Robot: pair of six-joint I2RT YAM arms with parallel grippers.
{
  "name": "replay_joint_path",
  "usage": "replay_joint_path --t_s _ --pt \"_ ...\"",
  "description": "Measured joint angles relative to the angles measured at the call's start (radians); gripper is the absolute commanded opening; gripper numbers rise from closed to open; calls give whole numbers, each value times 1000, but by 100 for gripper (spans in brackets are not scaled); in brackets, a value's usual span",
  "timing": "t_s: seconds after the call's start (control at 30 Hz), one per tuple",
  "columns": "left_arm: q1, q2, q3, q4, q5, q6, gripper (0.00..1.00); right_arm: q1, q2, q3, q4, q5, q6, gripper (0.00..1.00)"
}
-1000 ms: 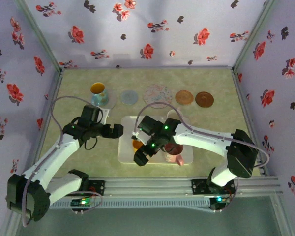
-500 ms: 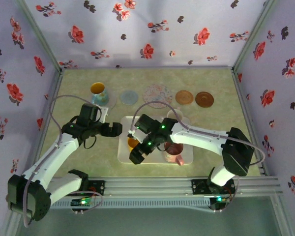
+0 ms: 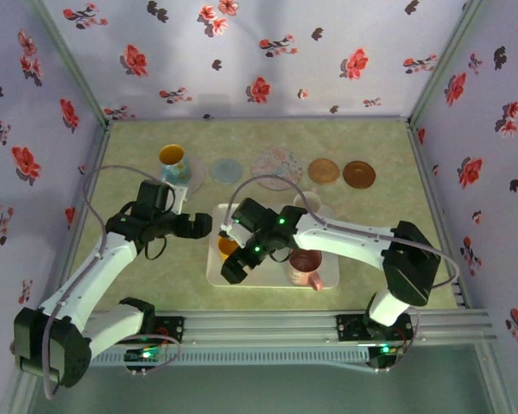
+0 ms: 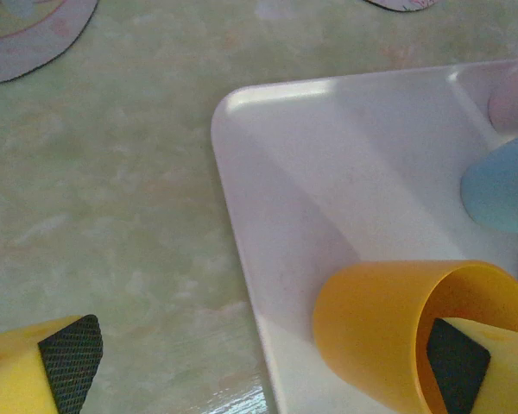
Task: Place the cup by the coaster
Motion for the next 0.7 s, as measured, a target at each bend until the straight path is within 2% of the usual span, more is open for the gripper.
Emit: replay_joint_path --t_s 0.7 --pt "37 -27 27 -59 0 22 100 -8 24 19 49 53 2 96"
